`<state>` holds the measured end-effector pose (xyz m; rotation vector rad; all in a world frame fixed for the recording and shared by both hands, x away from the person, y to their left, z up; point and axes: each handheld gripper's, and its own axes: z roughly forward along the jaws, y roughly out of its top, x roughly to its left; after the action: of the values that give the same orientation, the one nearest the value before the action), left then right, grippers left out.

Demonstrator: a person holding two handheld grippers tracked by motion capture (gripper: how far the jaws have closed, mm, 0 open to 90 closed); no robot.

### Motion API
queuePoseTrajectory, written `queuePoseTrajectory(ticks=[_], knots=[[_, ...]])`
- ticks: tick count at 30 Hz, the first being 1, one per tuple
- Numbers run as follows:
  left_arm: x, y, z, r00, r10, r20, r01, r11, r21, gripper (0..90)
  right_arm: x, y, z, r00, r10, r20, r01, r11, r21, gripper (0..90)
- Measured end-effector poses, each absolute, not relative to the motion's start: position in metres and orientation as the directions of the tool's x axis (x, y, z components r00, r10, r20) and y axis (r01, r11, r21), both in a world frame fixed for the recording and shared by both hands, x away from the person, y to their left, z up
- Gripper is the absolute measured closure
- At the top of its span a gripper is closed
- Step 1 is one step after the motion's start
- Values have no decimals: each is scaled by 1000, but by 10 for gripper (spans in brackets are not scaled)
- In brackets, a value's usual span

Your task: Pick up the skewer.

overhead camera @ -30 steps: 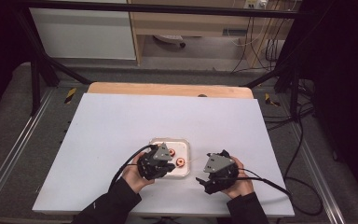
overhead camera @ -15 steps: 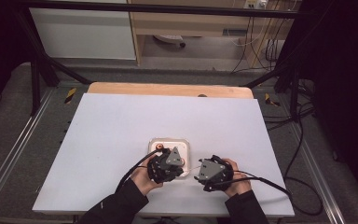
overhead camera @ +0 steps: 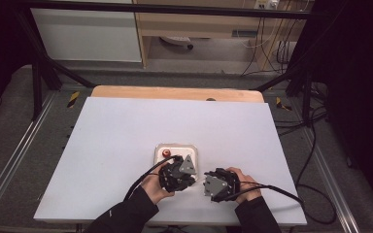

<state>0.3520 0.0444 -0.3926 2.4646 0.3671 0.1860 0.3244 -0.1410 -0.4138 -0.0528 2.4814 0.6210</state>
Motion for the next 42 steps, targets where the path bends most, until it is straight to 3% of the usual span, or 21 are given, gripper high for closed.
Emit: queuePoseTrajectory(ticks=[15,21,24,26,29,32,42], knots=[[349,41,-391,959,280,40,198,-767,610,884,324,-140,-421,-798,-51,-601,-284,911,300,859],[351,42,-392,959,283,36,204,-769,605,882,323,-140,-421,-784,-90,-614,-318,908,273,885],[352,41,-393,957,291,21,222,-774,593,868,322,-139,-421,-774,-114,-623,-332,911,245,891],[354,41,-394,954,299,15,236,-782,577,793,323,-138,-420,-764,-130,-632,-343,911,228,892],[357,41,-394,949,315,12,260,-802,538,771,323,-138,-420,-761,-130,-636,-339,915,218,892],[361,41,-394,947,320,-13,283,-818,501,745,323,-135,-420,-735,-173,-655,-357,921,157,892],[363,33,-402,945,327,-4,297,-852,430,847,321,-125,-422,-697,-235,-678,-388,918,81,891]])
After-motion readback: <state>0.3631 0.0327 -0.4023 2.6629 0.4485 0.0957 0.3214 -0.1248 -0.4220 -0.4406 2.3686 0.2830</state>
